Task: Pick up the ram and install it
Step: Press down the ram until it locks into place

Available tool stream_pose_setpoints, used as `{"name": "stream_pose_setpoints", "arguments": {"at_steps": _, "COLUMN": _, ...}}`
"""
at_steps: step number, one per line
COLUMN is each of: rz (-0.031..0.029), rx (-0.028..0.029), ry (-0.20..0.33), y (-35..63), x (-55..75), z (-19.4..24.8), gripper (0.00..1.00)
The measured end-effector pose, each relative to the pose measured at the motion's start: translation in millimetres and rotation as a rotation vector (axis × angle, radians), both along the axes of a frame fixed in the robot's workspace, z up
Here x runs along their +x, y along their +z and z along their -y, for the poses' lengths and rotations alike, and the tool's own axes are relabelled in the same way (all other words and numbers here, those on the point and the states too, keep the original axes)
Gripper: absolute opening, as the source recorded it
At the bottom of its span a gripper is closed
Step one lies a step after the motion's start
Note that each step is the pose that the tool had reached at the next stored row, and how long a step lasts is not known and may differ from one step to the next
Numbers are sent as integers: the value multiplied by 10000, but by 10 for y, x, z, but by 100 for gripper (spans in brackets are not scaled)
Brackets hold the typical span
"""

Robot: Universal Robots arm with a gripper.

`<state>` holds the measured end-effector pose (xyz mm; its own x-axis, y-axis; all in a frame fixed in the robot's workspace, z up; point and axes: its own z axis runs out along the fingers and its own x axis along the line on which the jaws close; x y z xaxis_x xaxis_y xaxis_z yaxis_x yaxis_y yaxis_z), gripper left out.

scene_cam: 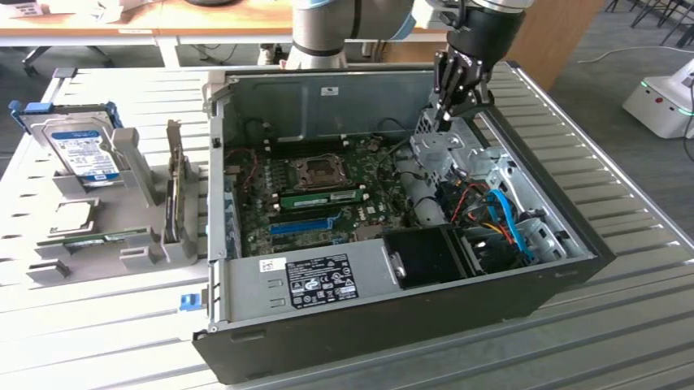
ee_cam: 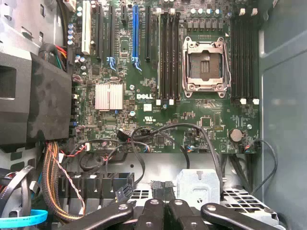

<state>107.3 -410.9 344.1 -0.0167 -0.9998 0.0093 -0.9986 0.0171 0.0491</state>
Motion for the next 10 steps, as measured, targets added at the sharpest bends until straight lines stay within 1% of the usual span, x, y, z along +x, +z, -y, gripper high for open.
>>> {"name": "stream_pose_setpoints", "arguments": {"at_steps": 10, "rz": 0, "rx": 0, "ry": -1, "y": 0, "x": -4, "z": 1, "gripper": 10}}
